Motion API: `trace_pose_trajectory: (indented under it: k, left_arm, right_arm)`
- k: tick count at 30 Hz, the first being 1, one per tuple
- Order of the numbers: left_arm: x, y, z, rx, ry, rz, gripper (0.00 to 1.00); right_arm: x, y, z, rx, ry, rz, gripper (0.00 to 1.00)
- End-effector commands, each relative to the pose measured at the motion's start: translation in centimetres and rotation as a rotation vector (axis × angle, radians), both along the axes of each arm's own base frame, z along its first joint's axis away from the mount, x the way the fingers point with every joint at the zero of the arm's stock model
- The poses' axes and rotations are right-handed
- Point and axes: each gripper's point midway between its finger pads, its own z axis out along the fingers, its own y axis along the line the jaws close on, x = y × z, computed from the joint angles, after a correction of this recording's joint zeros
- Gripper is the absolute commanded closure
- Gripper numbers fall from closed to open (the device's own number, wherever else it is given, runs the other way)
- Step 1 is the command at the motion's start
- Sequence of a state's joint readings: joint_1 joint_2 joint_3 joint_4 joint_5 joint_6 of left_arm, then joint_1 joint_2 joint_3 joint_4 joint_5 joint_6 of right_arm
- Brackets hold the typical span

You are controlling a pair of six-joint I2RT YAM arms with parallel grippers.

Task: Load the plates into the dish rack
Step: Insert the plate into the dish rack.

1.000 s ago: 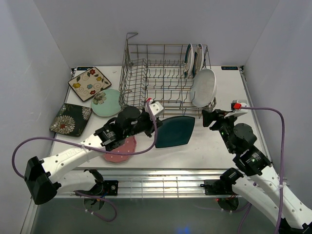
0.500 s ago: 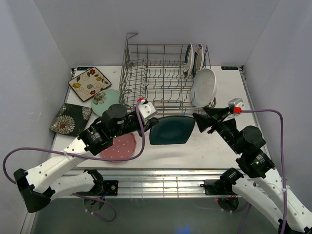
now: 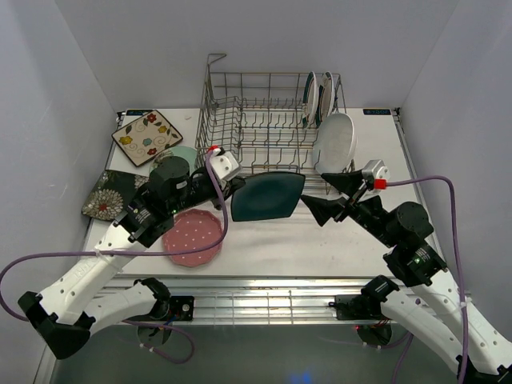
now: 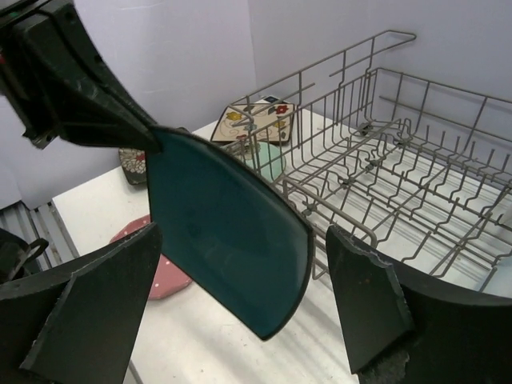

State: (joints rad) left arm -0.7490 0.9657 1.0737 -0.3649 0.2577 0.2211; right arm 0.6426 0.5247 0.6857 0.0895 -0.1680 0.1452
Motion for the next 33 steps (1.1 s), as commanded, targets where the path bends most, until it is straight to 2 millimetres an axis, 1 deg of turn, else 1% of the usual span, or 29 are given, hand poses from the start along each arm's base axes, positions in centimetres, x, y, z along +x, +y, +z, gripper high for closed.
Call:
trace_pose_trajectory:
  k: [1,4,5,7,8,9,10,12,13,14,16,17,19,20,22,23,24,25,27,28,29,33]
  left_arm:
    - [0.2,0.6,8.4,-0.154,-0.188,-0.026,1.00]
    - [1.0,1.0,8.7,-0.152,-0.190,-0.024,1.00]
    - [1.6,1.3,8.6,-0.147,-0.185,-0.015,1.00]
    - [1.5,1.4,8.9,-0.151,-0.184,-0.041,1.00]
    - [2.0,1.8,9.0,-0.150,-0.185,-0.032,1.00]
    - [1.9,1.8,9.0,-0.151,-0.179,-0.055,1.00]
    - [1.9,1.9,9.4,-0.156,-0.186,-0.062,1.00]
    - [2.5,2.6,9.6,-0.152,-0.179,-0.058,1.00]
    - [2.1,2.5,9.7,-0.155,-0.176,-0.097,1.00]
    - [2.4,3.2,10.1,-0.157,-0.171,-0.091,1.00]
    - [2.2,3.2,10.3,-0.158,-0.151,-0.140,1.00]
    - [2.6,4.0,10.9,-0.161,-0.156,-0.125,1.00]
    - [3.0,4.4,11.0,-0.162,-0.139,-0.141,1.00]
    - [2.9,5.0,11.4,-0.165,-0.136,-0.166,1.00]
    - [2.5,5.2,11.3,-0.169,-0.119,-0.228,1.00]
    - [2.9,5.9,11.4,-0.173,-0.117,-0.222,1.00]
    - [2.9,6.1,11.6,-0.174,-0.124,-0.231,1.00]
    - [2.8,6.3,11.6,-0.178,-0.117,-0.245,1.00]
    - [2.7,6.8,11.6,-0.184,-0.105,-0.291,1.00]
    - [2.7,6.9,11.6,-0.190,-0.091,-0.306,1.00]
    - [2.9,7.1,11.4,-0.193,-0.084,-0.330,1.00]
    - [2.8,7.5,11.7,-0.202,-0.083,-0.367,1.00]
  right_arm:
    - [-1.0,0.6,3.2,0.025,-0.103,0.063,0.11]
    - [-0.6,0.9,3.2,0.015,-0.104,0.063,0.11]
    - [-0.5,0.9,3.5,0.013,-0.113,0.061,0.11]
    - [-0.4,1.3,3.4,0.002,-0.114,0.071,0.11]
    - [-0.3,1.4,3.8,-0.002,-0.127,0.075,0.11]
    - [-0.3,1.7,3.7,-0.009,-0.129,0.089,0.11]
    - [-0.3,1.8,3.8,-0.012,-0.133,0.094,0.11]
    - [-0.2,2.2,4.0,-0.025,-0.144,0.108,0.11]
    - [-0.2,2.2,4.1,-0.028,-0.148,0.110,0.11]
    - [0.0,2.4,4.1,-0.033,-0.148,0.114,0.11]
    - [0.1,2.4,4.3,-0.038,-0.155,0.110,0.11]
    - [0.2,2.5,4.3,-0.040,-0.155,0.110,0.11]
    - [0.5,2.6,4.5,-0.042,-0.152,0.107,0.11]
    - [0.6,2.6,4.6,-0.042,-0.150,0.106,0.11]
    - [1.0,2.8,4.8,-0.046,-0.144,0.107,0.11]
    - [1.4,3.1,4.6,-0.052,-0.134,0.111,0.11]
    - [1.5,3.2,4.7,-0.053,-0.131,0.113,0.11]
    - [1.6,3.2,5.2,-0.043,-0.128,0.112,0.11]
    - [2.4,3.7,5.1,-0.051,-0.109,0.114,0.12]
    - [2.5,3.8,5.9,-0.043,-0.119,0.118,0.12]
    - [3.0,4.3,5.5,-0.051,-0.095,0.133,0.12]
    - [4.1,5.4,6.2,-0.042,-0.070,0.162,0.14]
